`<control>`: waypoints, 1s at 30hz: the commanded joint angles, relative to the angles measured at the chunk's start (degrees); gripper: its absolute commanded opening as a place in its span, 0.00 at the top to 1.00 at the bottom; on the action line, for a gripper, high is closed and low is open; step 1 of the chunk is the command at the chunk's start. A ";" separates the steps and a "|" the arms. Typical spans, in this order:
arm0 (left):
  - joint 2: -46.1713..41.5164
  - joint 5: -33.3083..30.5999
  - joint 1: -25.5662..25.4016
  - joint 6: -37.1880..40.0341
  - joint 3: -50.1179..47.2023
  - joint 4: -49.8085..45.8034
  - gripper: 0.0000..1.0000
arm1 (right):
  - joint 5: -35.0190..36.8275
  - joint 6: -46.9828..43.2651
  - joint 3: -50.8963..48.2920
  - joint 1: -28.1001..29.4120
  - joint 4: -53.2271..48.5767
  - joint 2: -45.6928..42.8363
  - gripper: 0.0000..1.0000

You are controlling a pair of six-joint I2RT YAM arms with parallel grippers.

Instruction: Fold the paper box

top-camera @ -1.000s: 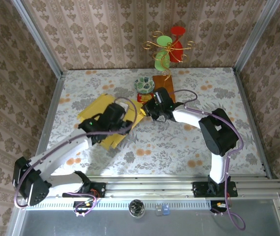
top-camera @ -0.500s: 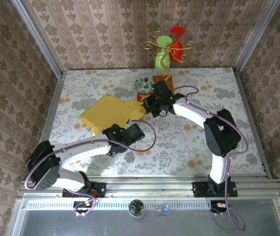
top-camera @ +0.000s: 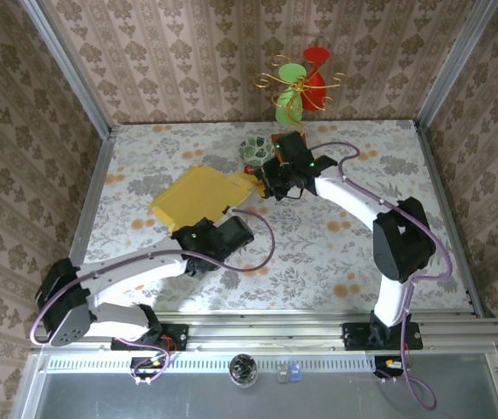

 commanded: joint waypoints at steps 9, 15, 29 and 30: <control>-3.10 11.02 3.49 1.00 10.17 -5.48 1.00 | 12.97 -5.40 -5.08 3.03 -4.70 -22.13 0.36; -1.36 18.39 7.58 0.42 16.48 -10.05 1.00 | 14.69 1.14 -4.45 10.41 -0.07 -20.02 0.39; -0.52 18.29 8.28 0.92 20.07 -11.84 1.00 | 10.91 3.30 2.65 12.60 2.89 -10.31 0.76; -0.55 18.22 8.32 0.98 20.06 -11.88 1.00 | 10.88 3.27 2.71 12.60 2.75 -10.44 0.80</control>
